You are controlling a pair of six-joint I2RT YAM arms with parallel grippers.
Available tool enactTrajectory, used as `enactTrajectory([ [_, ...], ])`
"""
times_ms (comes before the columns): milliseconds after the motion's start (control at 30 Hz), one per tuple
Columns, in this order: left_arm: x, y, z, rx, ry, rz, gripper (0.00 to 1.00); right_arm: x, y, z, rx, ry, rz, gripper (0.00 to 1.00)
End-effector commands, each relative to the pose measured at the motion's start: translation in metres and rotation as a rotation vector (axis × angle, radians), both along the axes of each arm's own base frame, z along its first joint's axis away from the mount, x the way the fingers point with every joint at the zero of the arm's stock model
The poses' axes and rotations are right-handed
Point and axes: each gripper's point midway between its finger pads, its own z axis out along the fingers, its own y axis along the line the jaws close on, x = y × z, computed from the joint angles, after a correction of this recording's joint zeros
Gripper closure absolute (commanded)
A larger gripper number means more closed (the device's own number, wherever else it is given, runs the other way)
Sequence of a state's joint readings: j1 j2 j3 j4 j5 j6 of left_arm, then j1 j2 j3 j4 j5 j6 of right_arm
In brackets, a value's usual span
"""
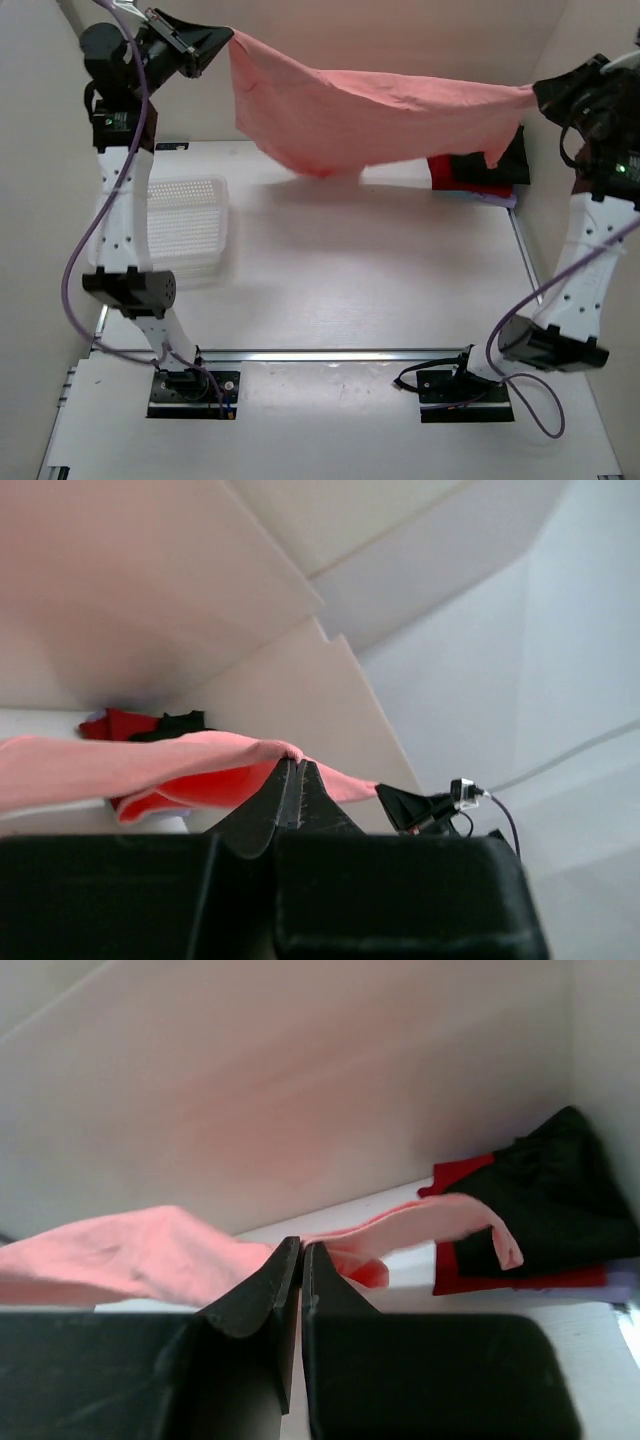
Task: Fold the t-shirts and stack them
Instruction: Flatten out the tshirt
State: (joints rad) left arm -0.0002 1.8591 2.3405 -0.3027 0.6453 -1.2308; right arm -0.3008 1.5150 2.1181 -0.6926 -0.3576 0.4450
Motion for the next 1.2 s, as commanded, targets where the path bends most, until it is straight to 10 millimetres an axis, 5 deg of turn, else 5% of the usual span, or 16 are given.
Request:
enactTrajectory([
  [0, -0.083, -0.016, 0.046, 0.055, -0.153, -0.072, 1.00, -0.008, -0.014, -0.010, 0.012, -0.011, -0.021, 1.00],
  [33, -0.076, -0.020, 0.020, 0.072, -0.081, -0.087, 1.00, -0.008, -0.014, -0.029, 0.028, 0.032, -0.015, 1.00],
  [100, -0.102, -0.031, 0.002, 0.111, -0.069, -0.102, 1.00, -0.008, -0.011, -0.058, 0.052, 0.090, 0.002, 1.00],
  [167, -0.105, -0.035, -0.069, 0.115, 0.084, -0.114, 1.00, -0.010, -0.005, -0.097, 0.080, 0.175, 0.025, 1.00],
  [200, -0.128, -0.034, -0.065, 0.099, 0.059, -0.113, 1.00, -0.011, -0.001, -0.125, 0.092, 0.235, 0.036, 1.00],
  [233, -0.126, -0.035, -0.113, 0.096, 0.170, -0.125, 1.00, -0.017, 0.001, -0.157, 0.112, 0.309, 0.029, 1.00],
  [267, -0.141, -0.033, -0.144, 0.090, 0.234, -0.129, 1.00, -0.026, 0.006, -0.188, 0.133, 0.377, 0.026, 1.00],
  [300, -0.162, -0.036, -0.155, 0.096, 0.259, -0.145, 1.00, -0.037, 0.010, -0.195, 0.127, 0.393, 0.025, 0.99],
  [367, -0.185, -0.036, -0.227, 0.126, 0.411, -0.160, 1.00, -0.065, 0.015, -0.254, 0.146, 0.535, -0.001, 1.00],
  [400, -0.203, -0.038, -0.240, 0.133, 0.449, -0.172, 1.00, -0.079, 0.018, -0.266, 0.153, 0.576, -0.015, 1.00],
  [467, -0.227, -0.038, -0.303, 0.153, 0.594, -0.190, 1.00, -0.107, 0.022, -0.315, 0.136, 0.706, -0.046, 1.00],
  [567, -0.254, -0.035, -0.349, 0.184, 0.696, -0.196, 1.00, -0.151, 0.026, -0.371, 0.148, 0.886, -0.084, 1.00],
  [733, -0.264, -0.030, -0.371, 0.239, 0.763, -0.190, 1.00, -0.186, 0.018, -0.406, 0.118, 1.046, -0.146, 0.98],
  [800, -0.265, -0.032, -0.372, 0.252, 0.771, -0.209, 1.00, -0.198, 0.015, -0.414, 0.096, 1.115, -0.159, 0.79],
  [867, -0.266, -0.032, -0.375, 0.265, 0.778, -0.206, 1.00, -0.209, 0.012, -0.421, 0.075, 1.180, -0.180, 0.72],
  [1167, -0.272, -0.030, -0.375, 0.255, 0.795, -0.224, 1.00, -0.251, 0.016, -0.438, 0.089, 1.370, -0.214, 0.59],
])
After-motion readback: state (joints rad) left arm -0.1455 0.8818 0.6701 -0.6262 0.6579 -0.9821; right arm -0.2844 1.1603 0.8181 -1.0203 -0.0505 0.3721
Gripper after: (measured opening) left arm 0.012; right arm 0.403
